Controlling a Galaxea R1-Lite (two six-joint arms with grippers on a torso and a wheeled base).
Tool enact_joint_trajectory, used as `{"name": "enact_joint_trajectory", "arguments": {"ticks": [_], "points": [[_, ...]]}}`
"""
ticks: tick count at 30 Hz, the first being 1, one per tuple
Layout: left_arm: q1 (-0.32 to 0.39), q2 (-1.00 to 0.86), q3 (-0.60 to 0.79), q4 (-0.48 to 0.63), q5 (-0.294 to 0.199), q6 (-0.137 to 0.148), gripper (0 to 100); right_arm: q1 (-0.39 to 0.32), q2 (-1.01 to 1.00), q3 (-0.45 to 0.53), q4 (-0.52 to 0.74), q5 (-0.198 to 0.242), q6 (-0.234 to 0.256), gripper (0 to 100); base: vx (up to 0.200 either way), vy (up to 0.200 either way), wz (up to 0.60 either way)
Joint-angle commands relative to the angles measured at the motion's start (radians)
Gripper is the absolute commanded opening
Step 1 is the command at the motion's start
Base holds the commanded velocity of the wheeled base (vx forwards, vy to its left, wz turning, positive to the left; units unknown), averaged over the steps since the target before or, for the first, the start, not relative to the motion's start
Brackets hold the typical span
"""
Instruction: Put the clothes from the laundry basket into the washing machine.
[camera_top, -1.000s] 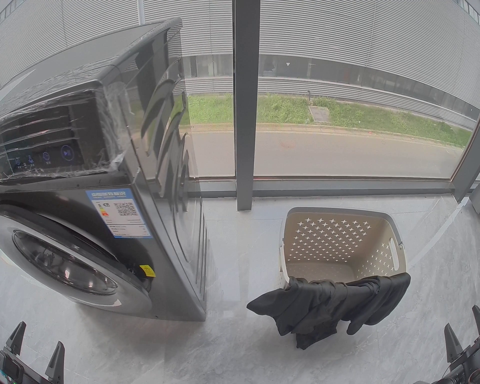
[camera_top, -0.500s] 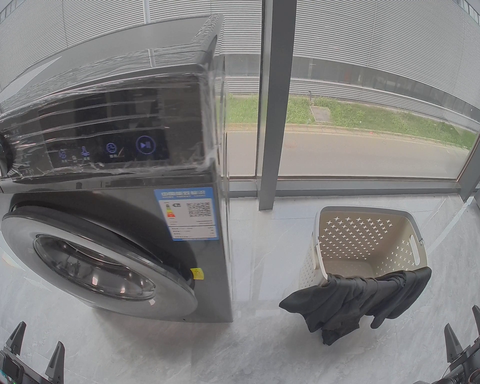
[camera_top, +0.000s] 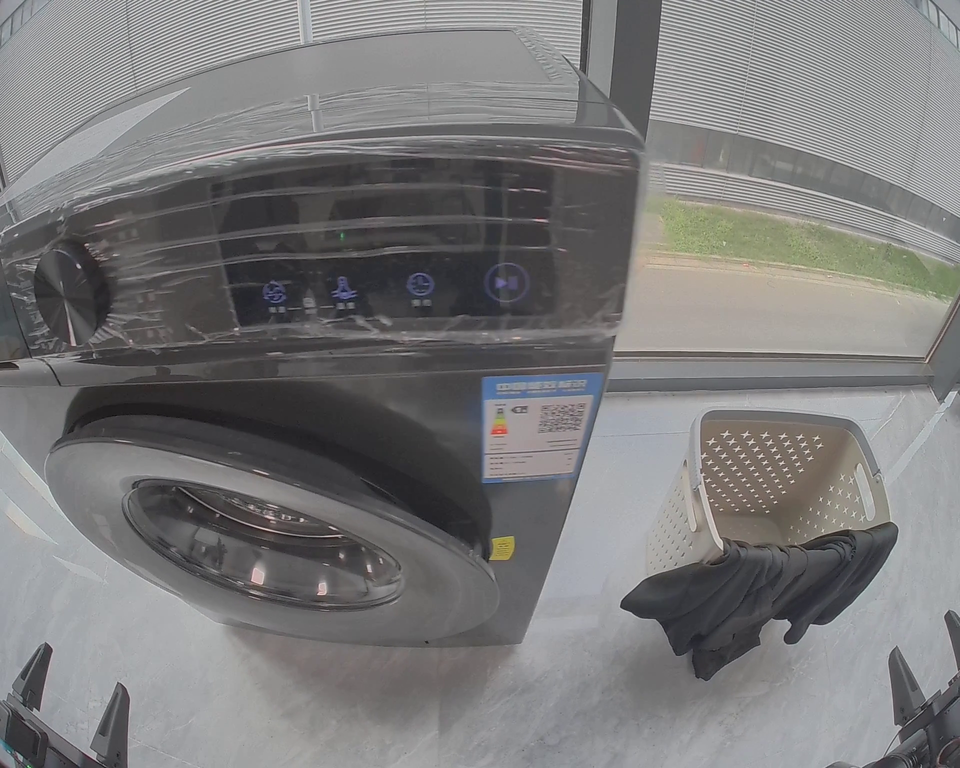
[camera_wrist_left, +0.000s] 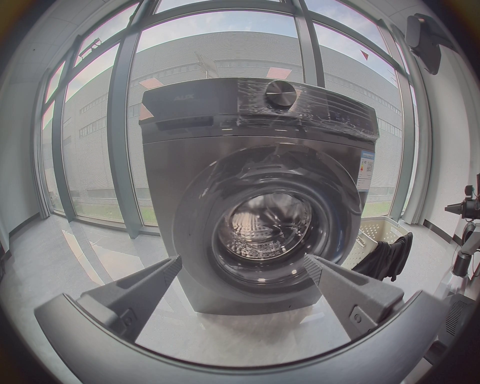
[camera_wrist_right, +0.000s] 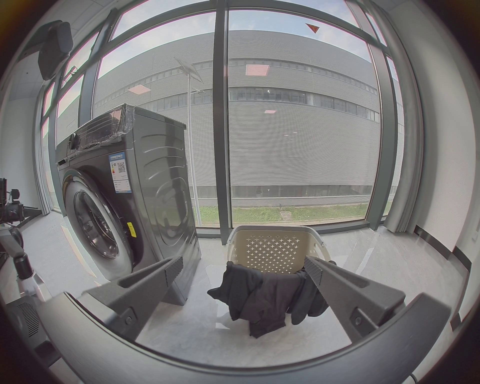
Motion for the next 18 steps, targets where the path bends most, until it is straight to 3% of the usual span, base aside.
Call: {"name": "enact_joint_trajectory", "arguments": {"ticks": [1, 13, 18], "points": [[0.000, -0.018, 0.016, -0.001, 0.000, 0.000, 100, 0.001, -0.016, 0.018, 0.000, 0.000, 0.000, 100, 0.000, 0.200, 0.00], [0.000, -0.018, 0.016, -0.002, 0.000, 0.000, 100, 0.001, -0.016, 0.018, 0.000, 0.000, 0.000, 100, 0.000, 0.200, 0.00], [0.000, -0.018, 0.016, -0.001, 0.000, 0.002, 100, 0.001, -0.016, 0.018, 0.000, 0.000, 0.000, 100, 0.000, 0.000, 0.00]]}}
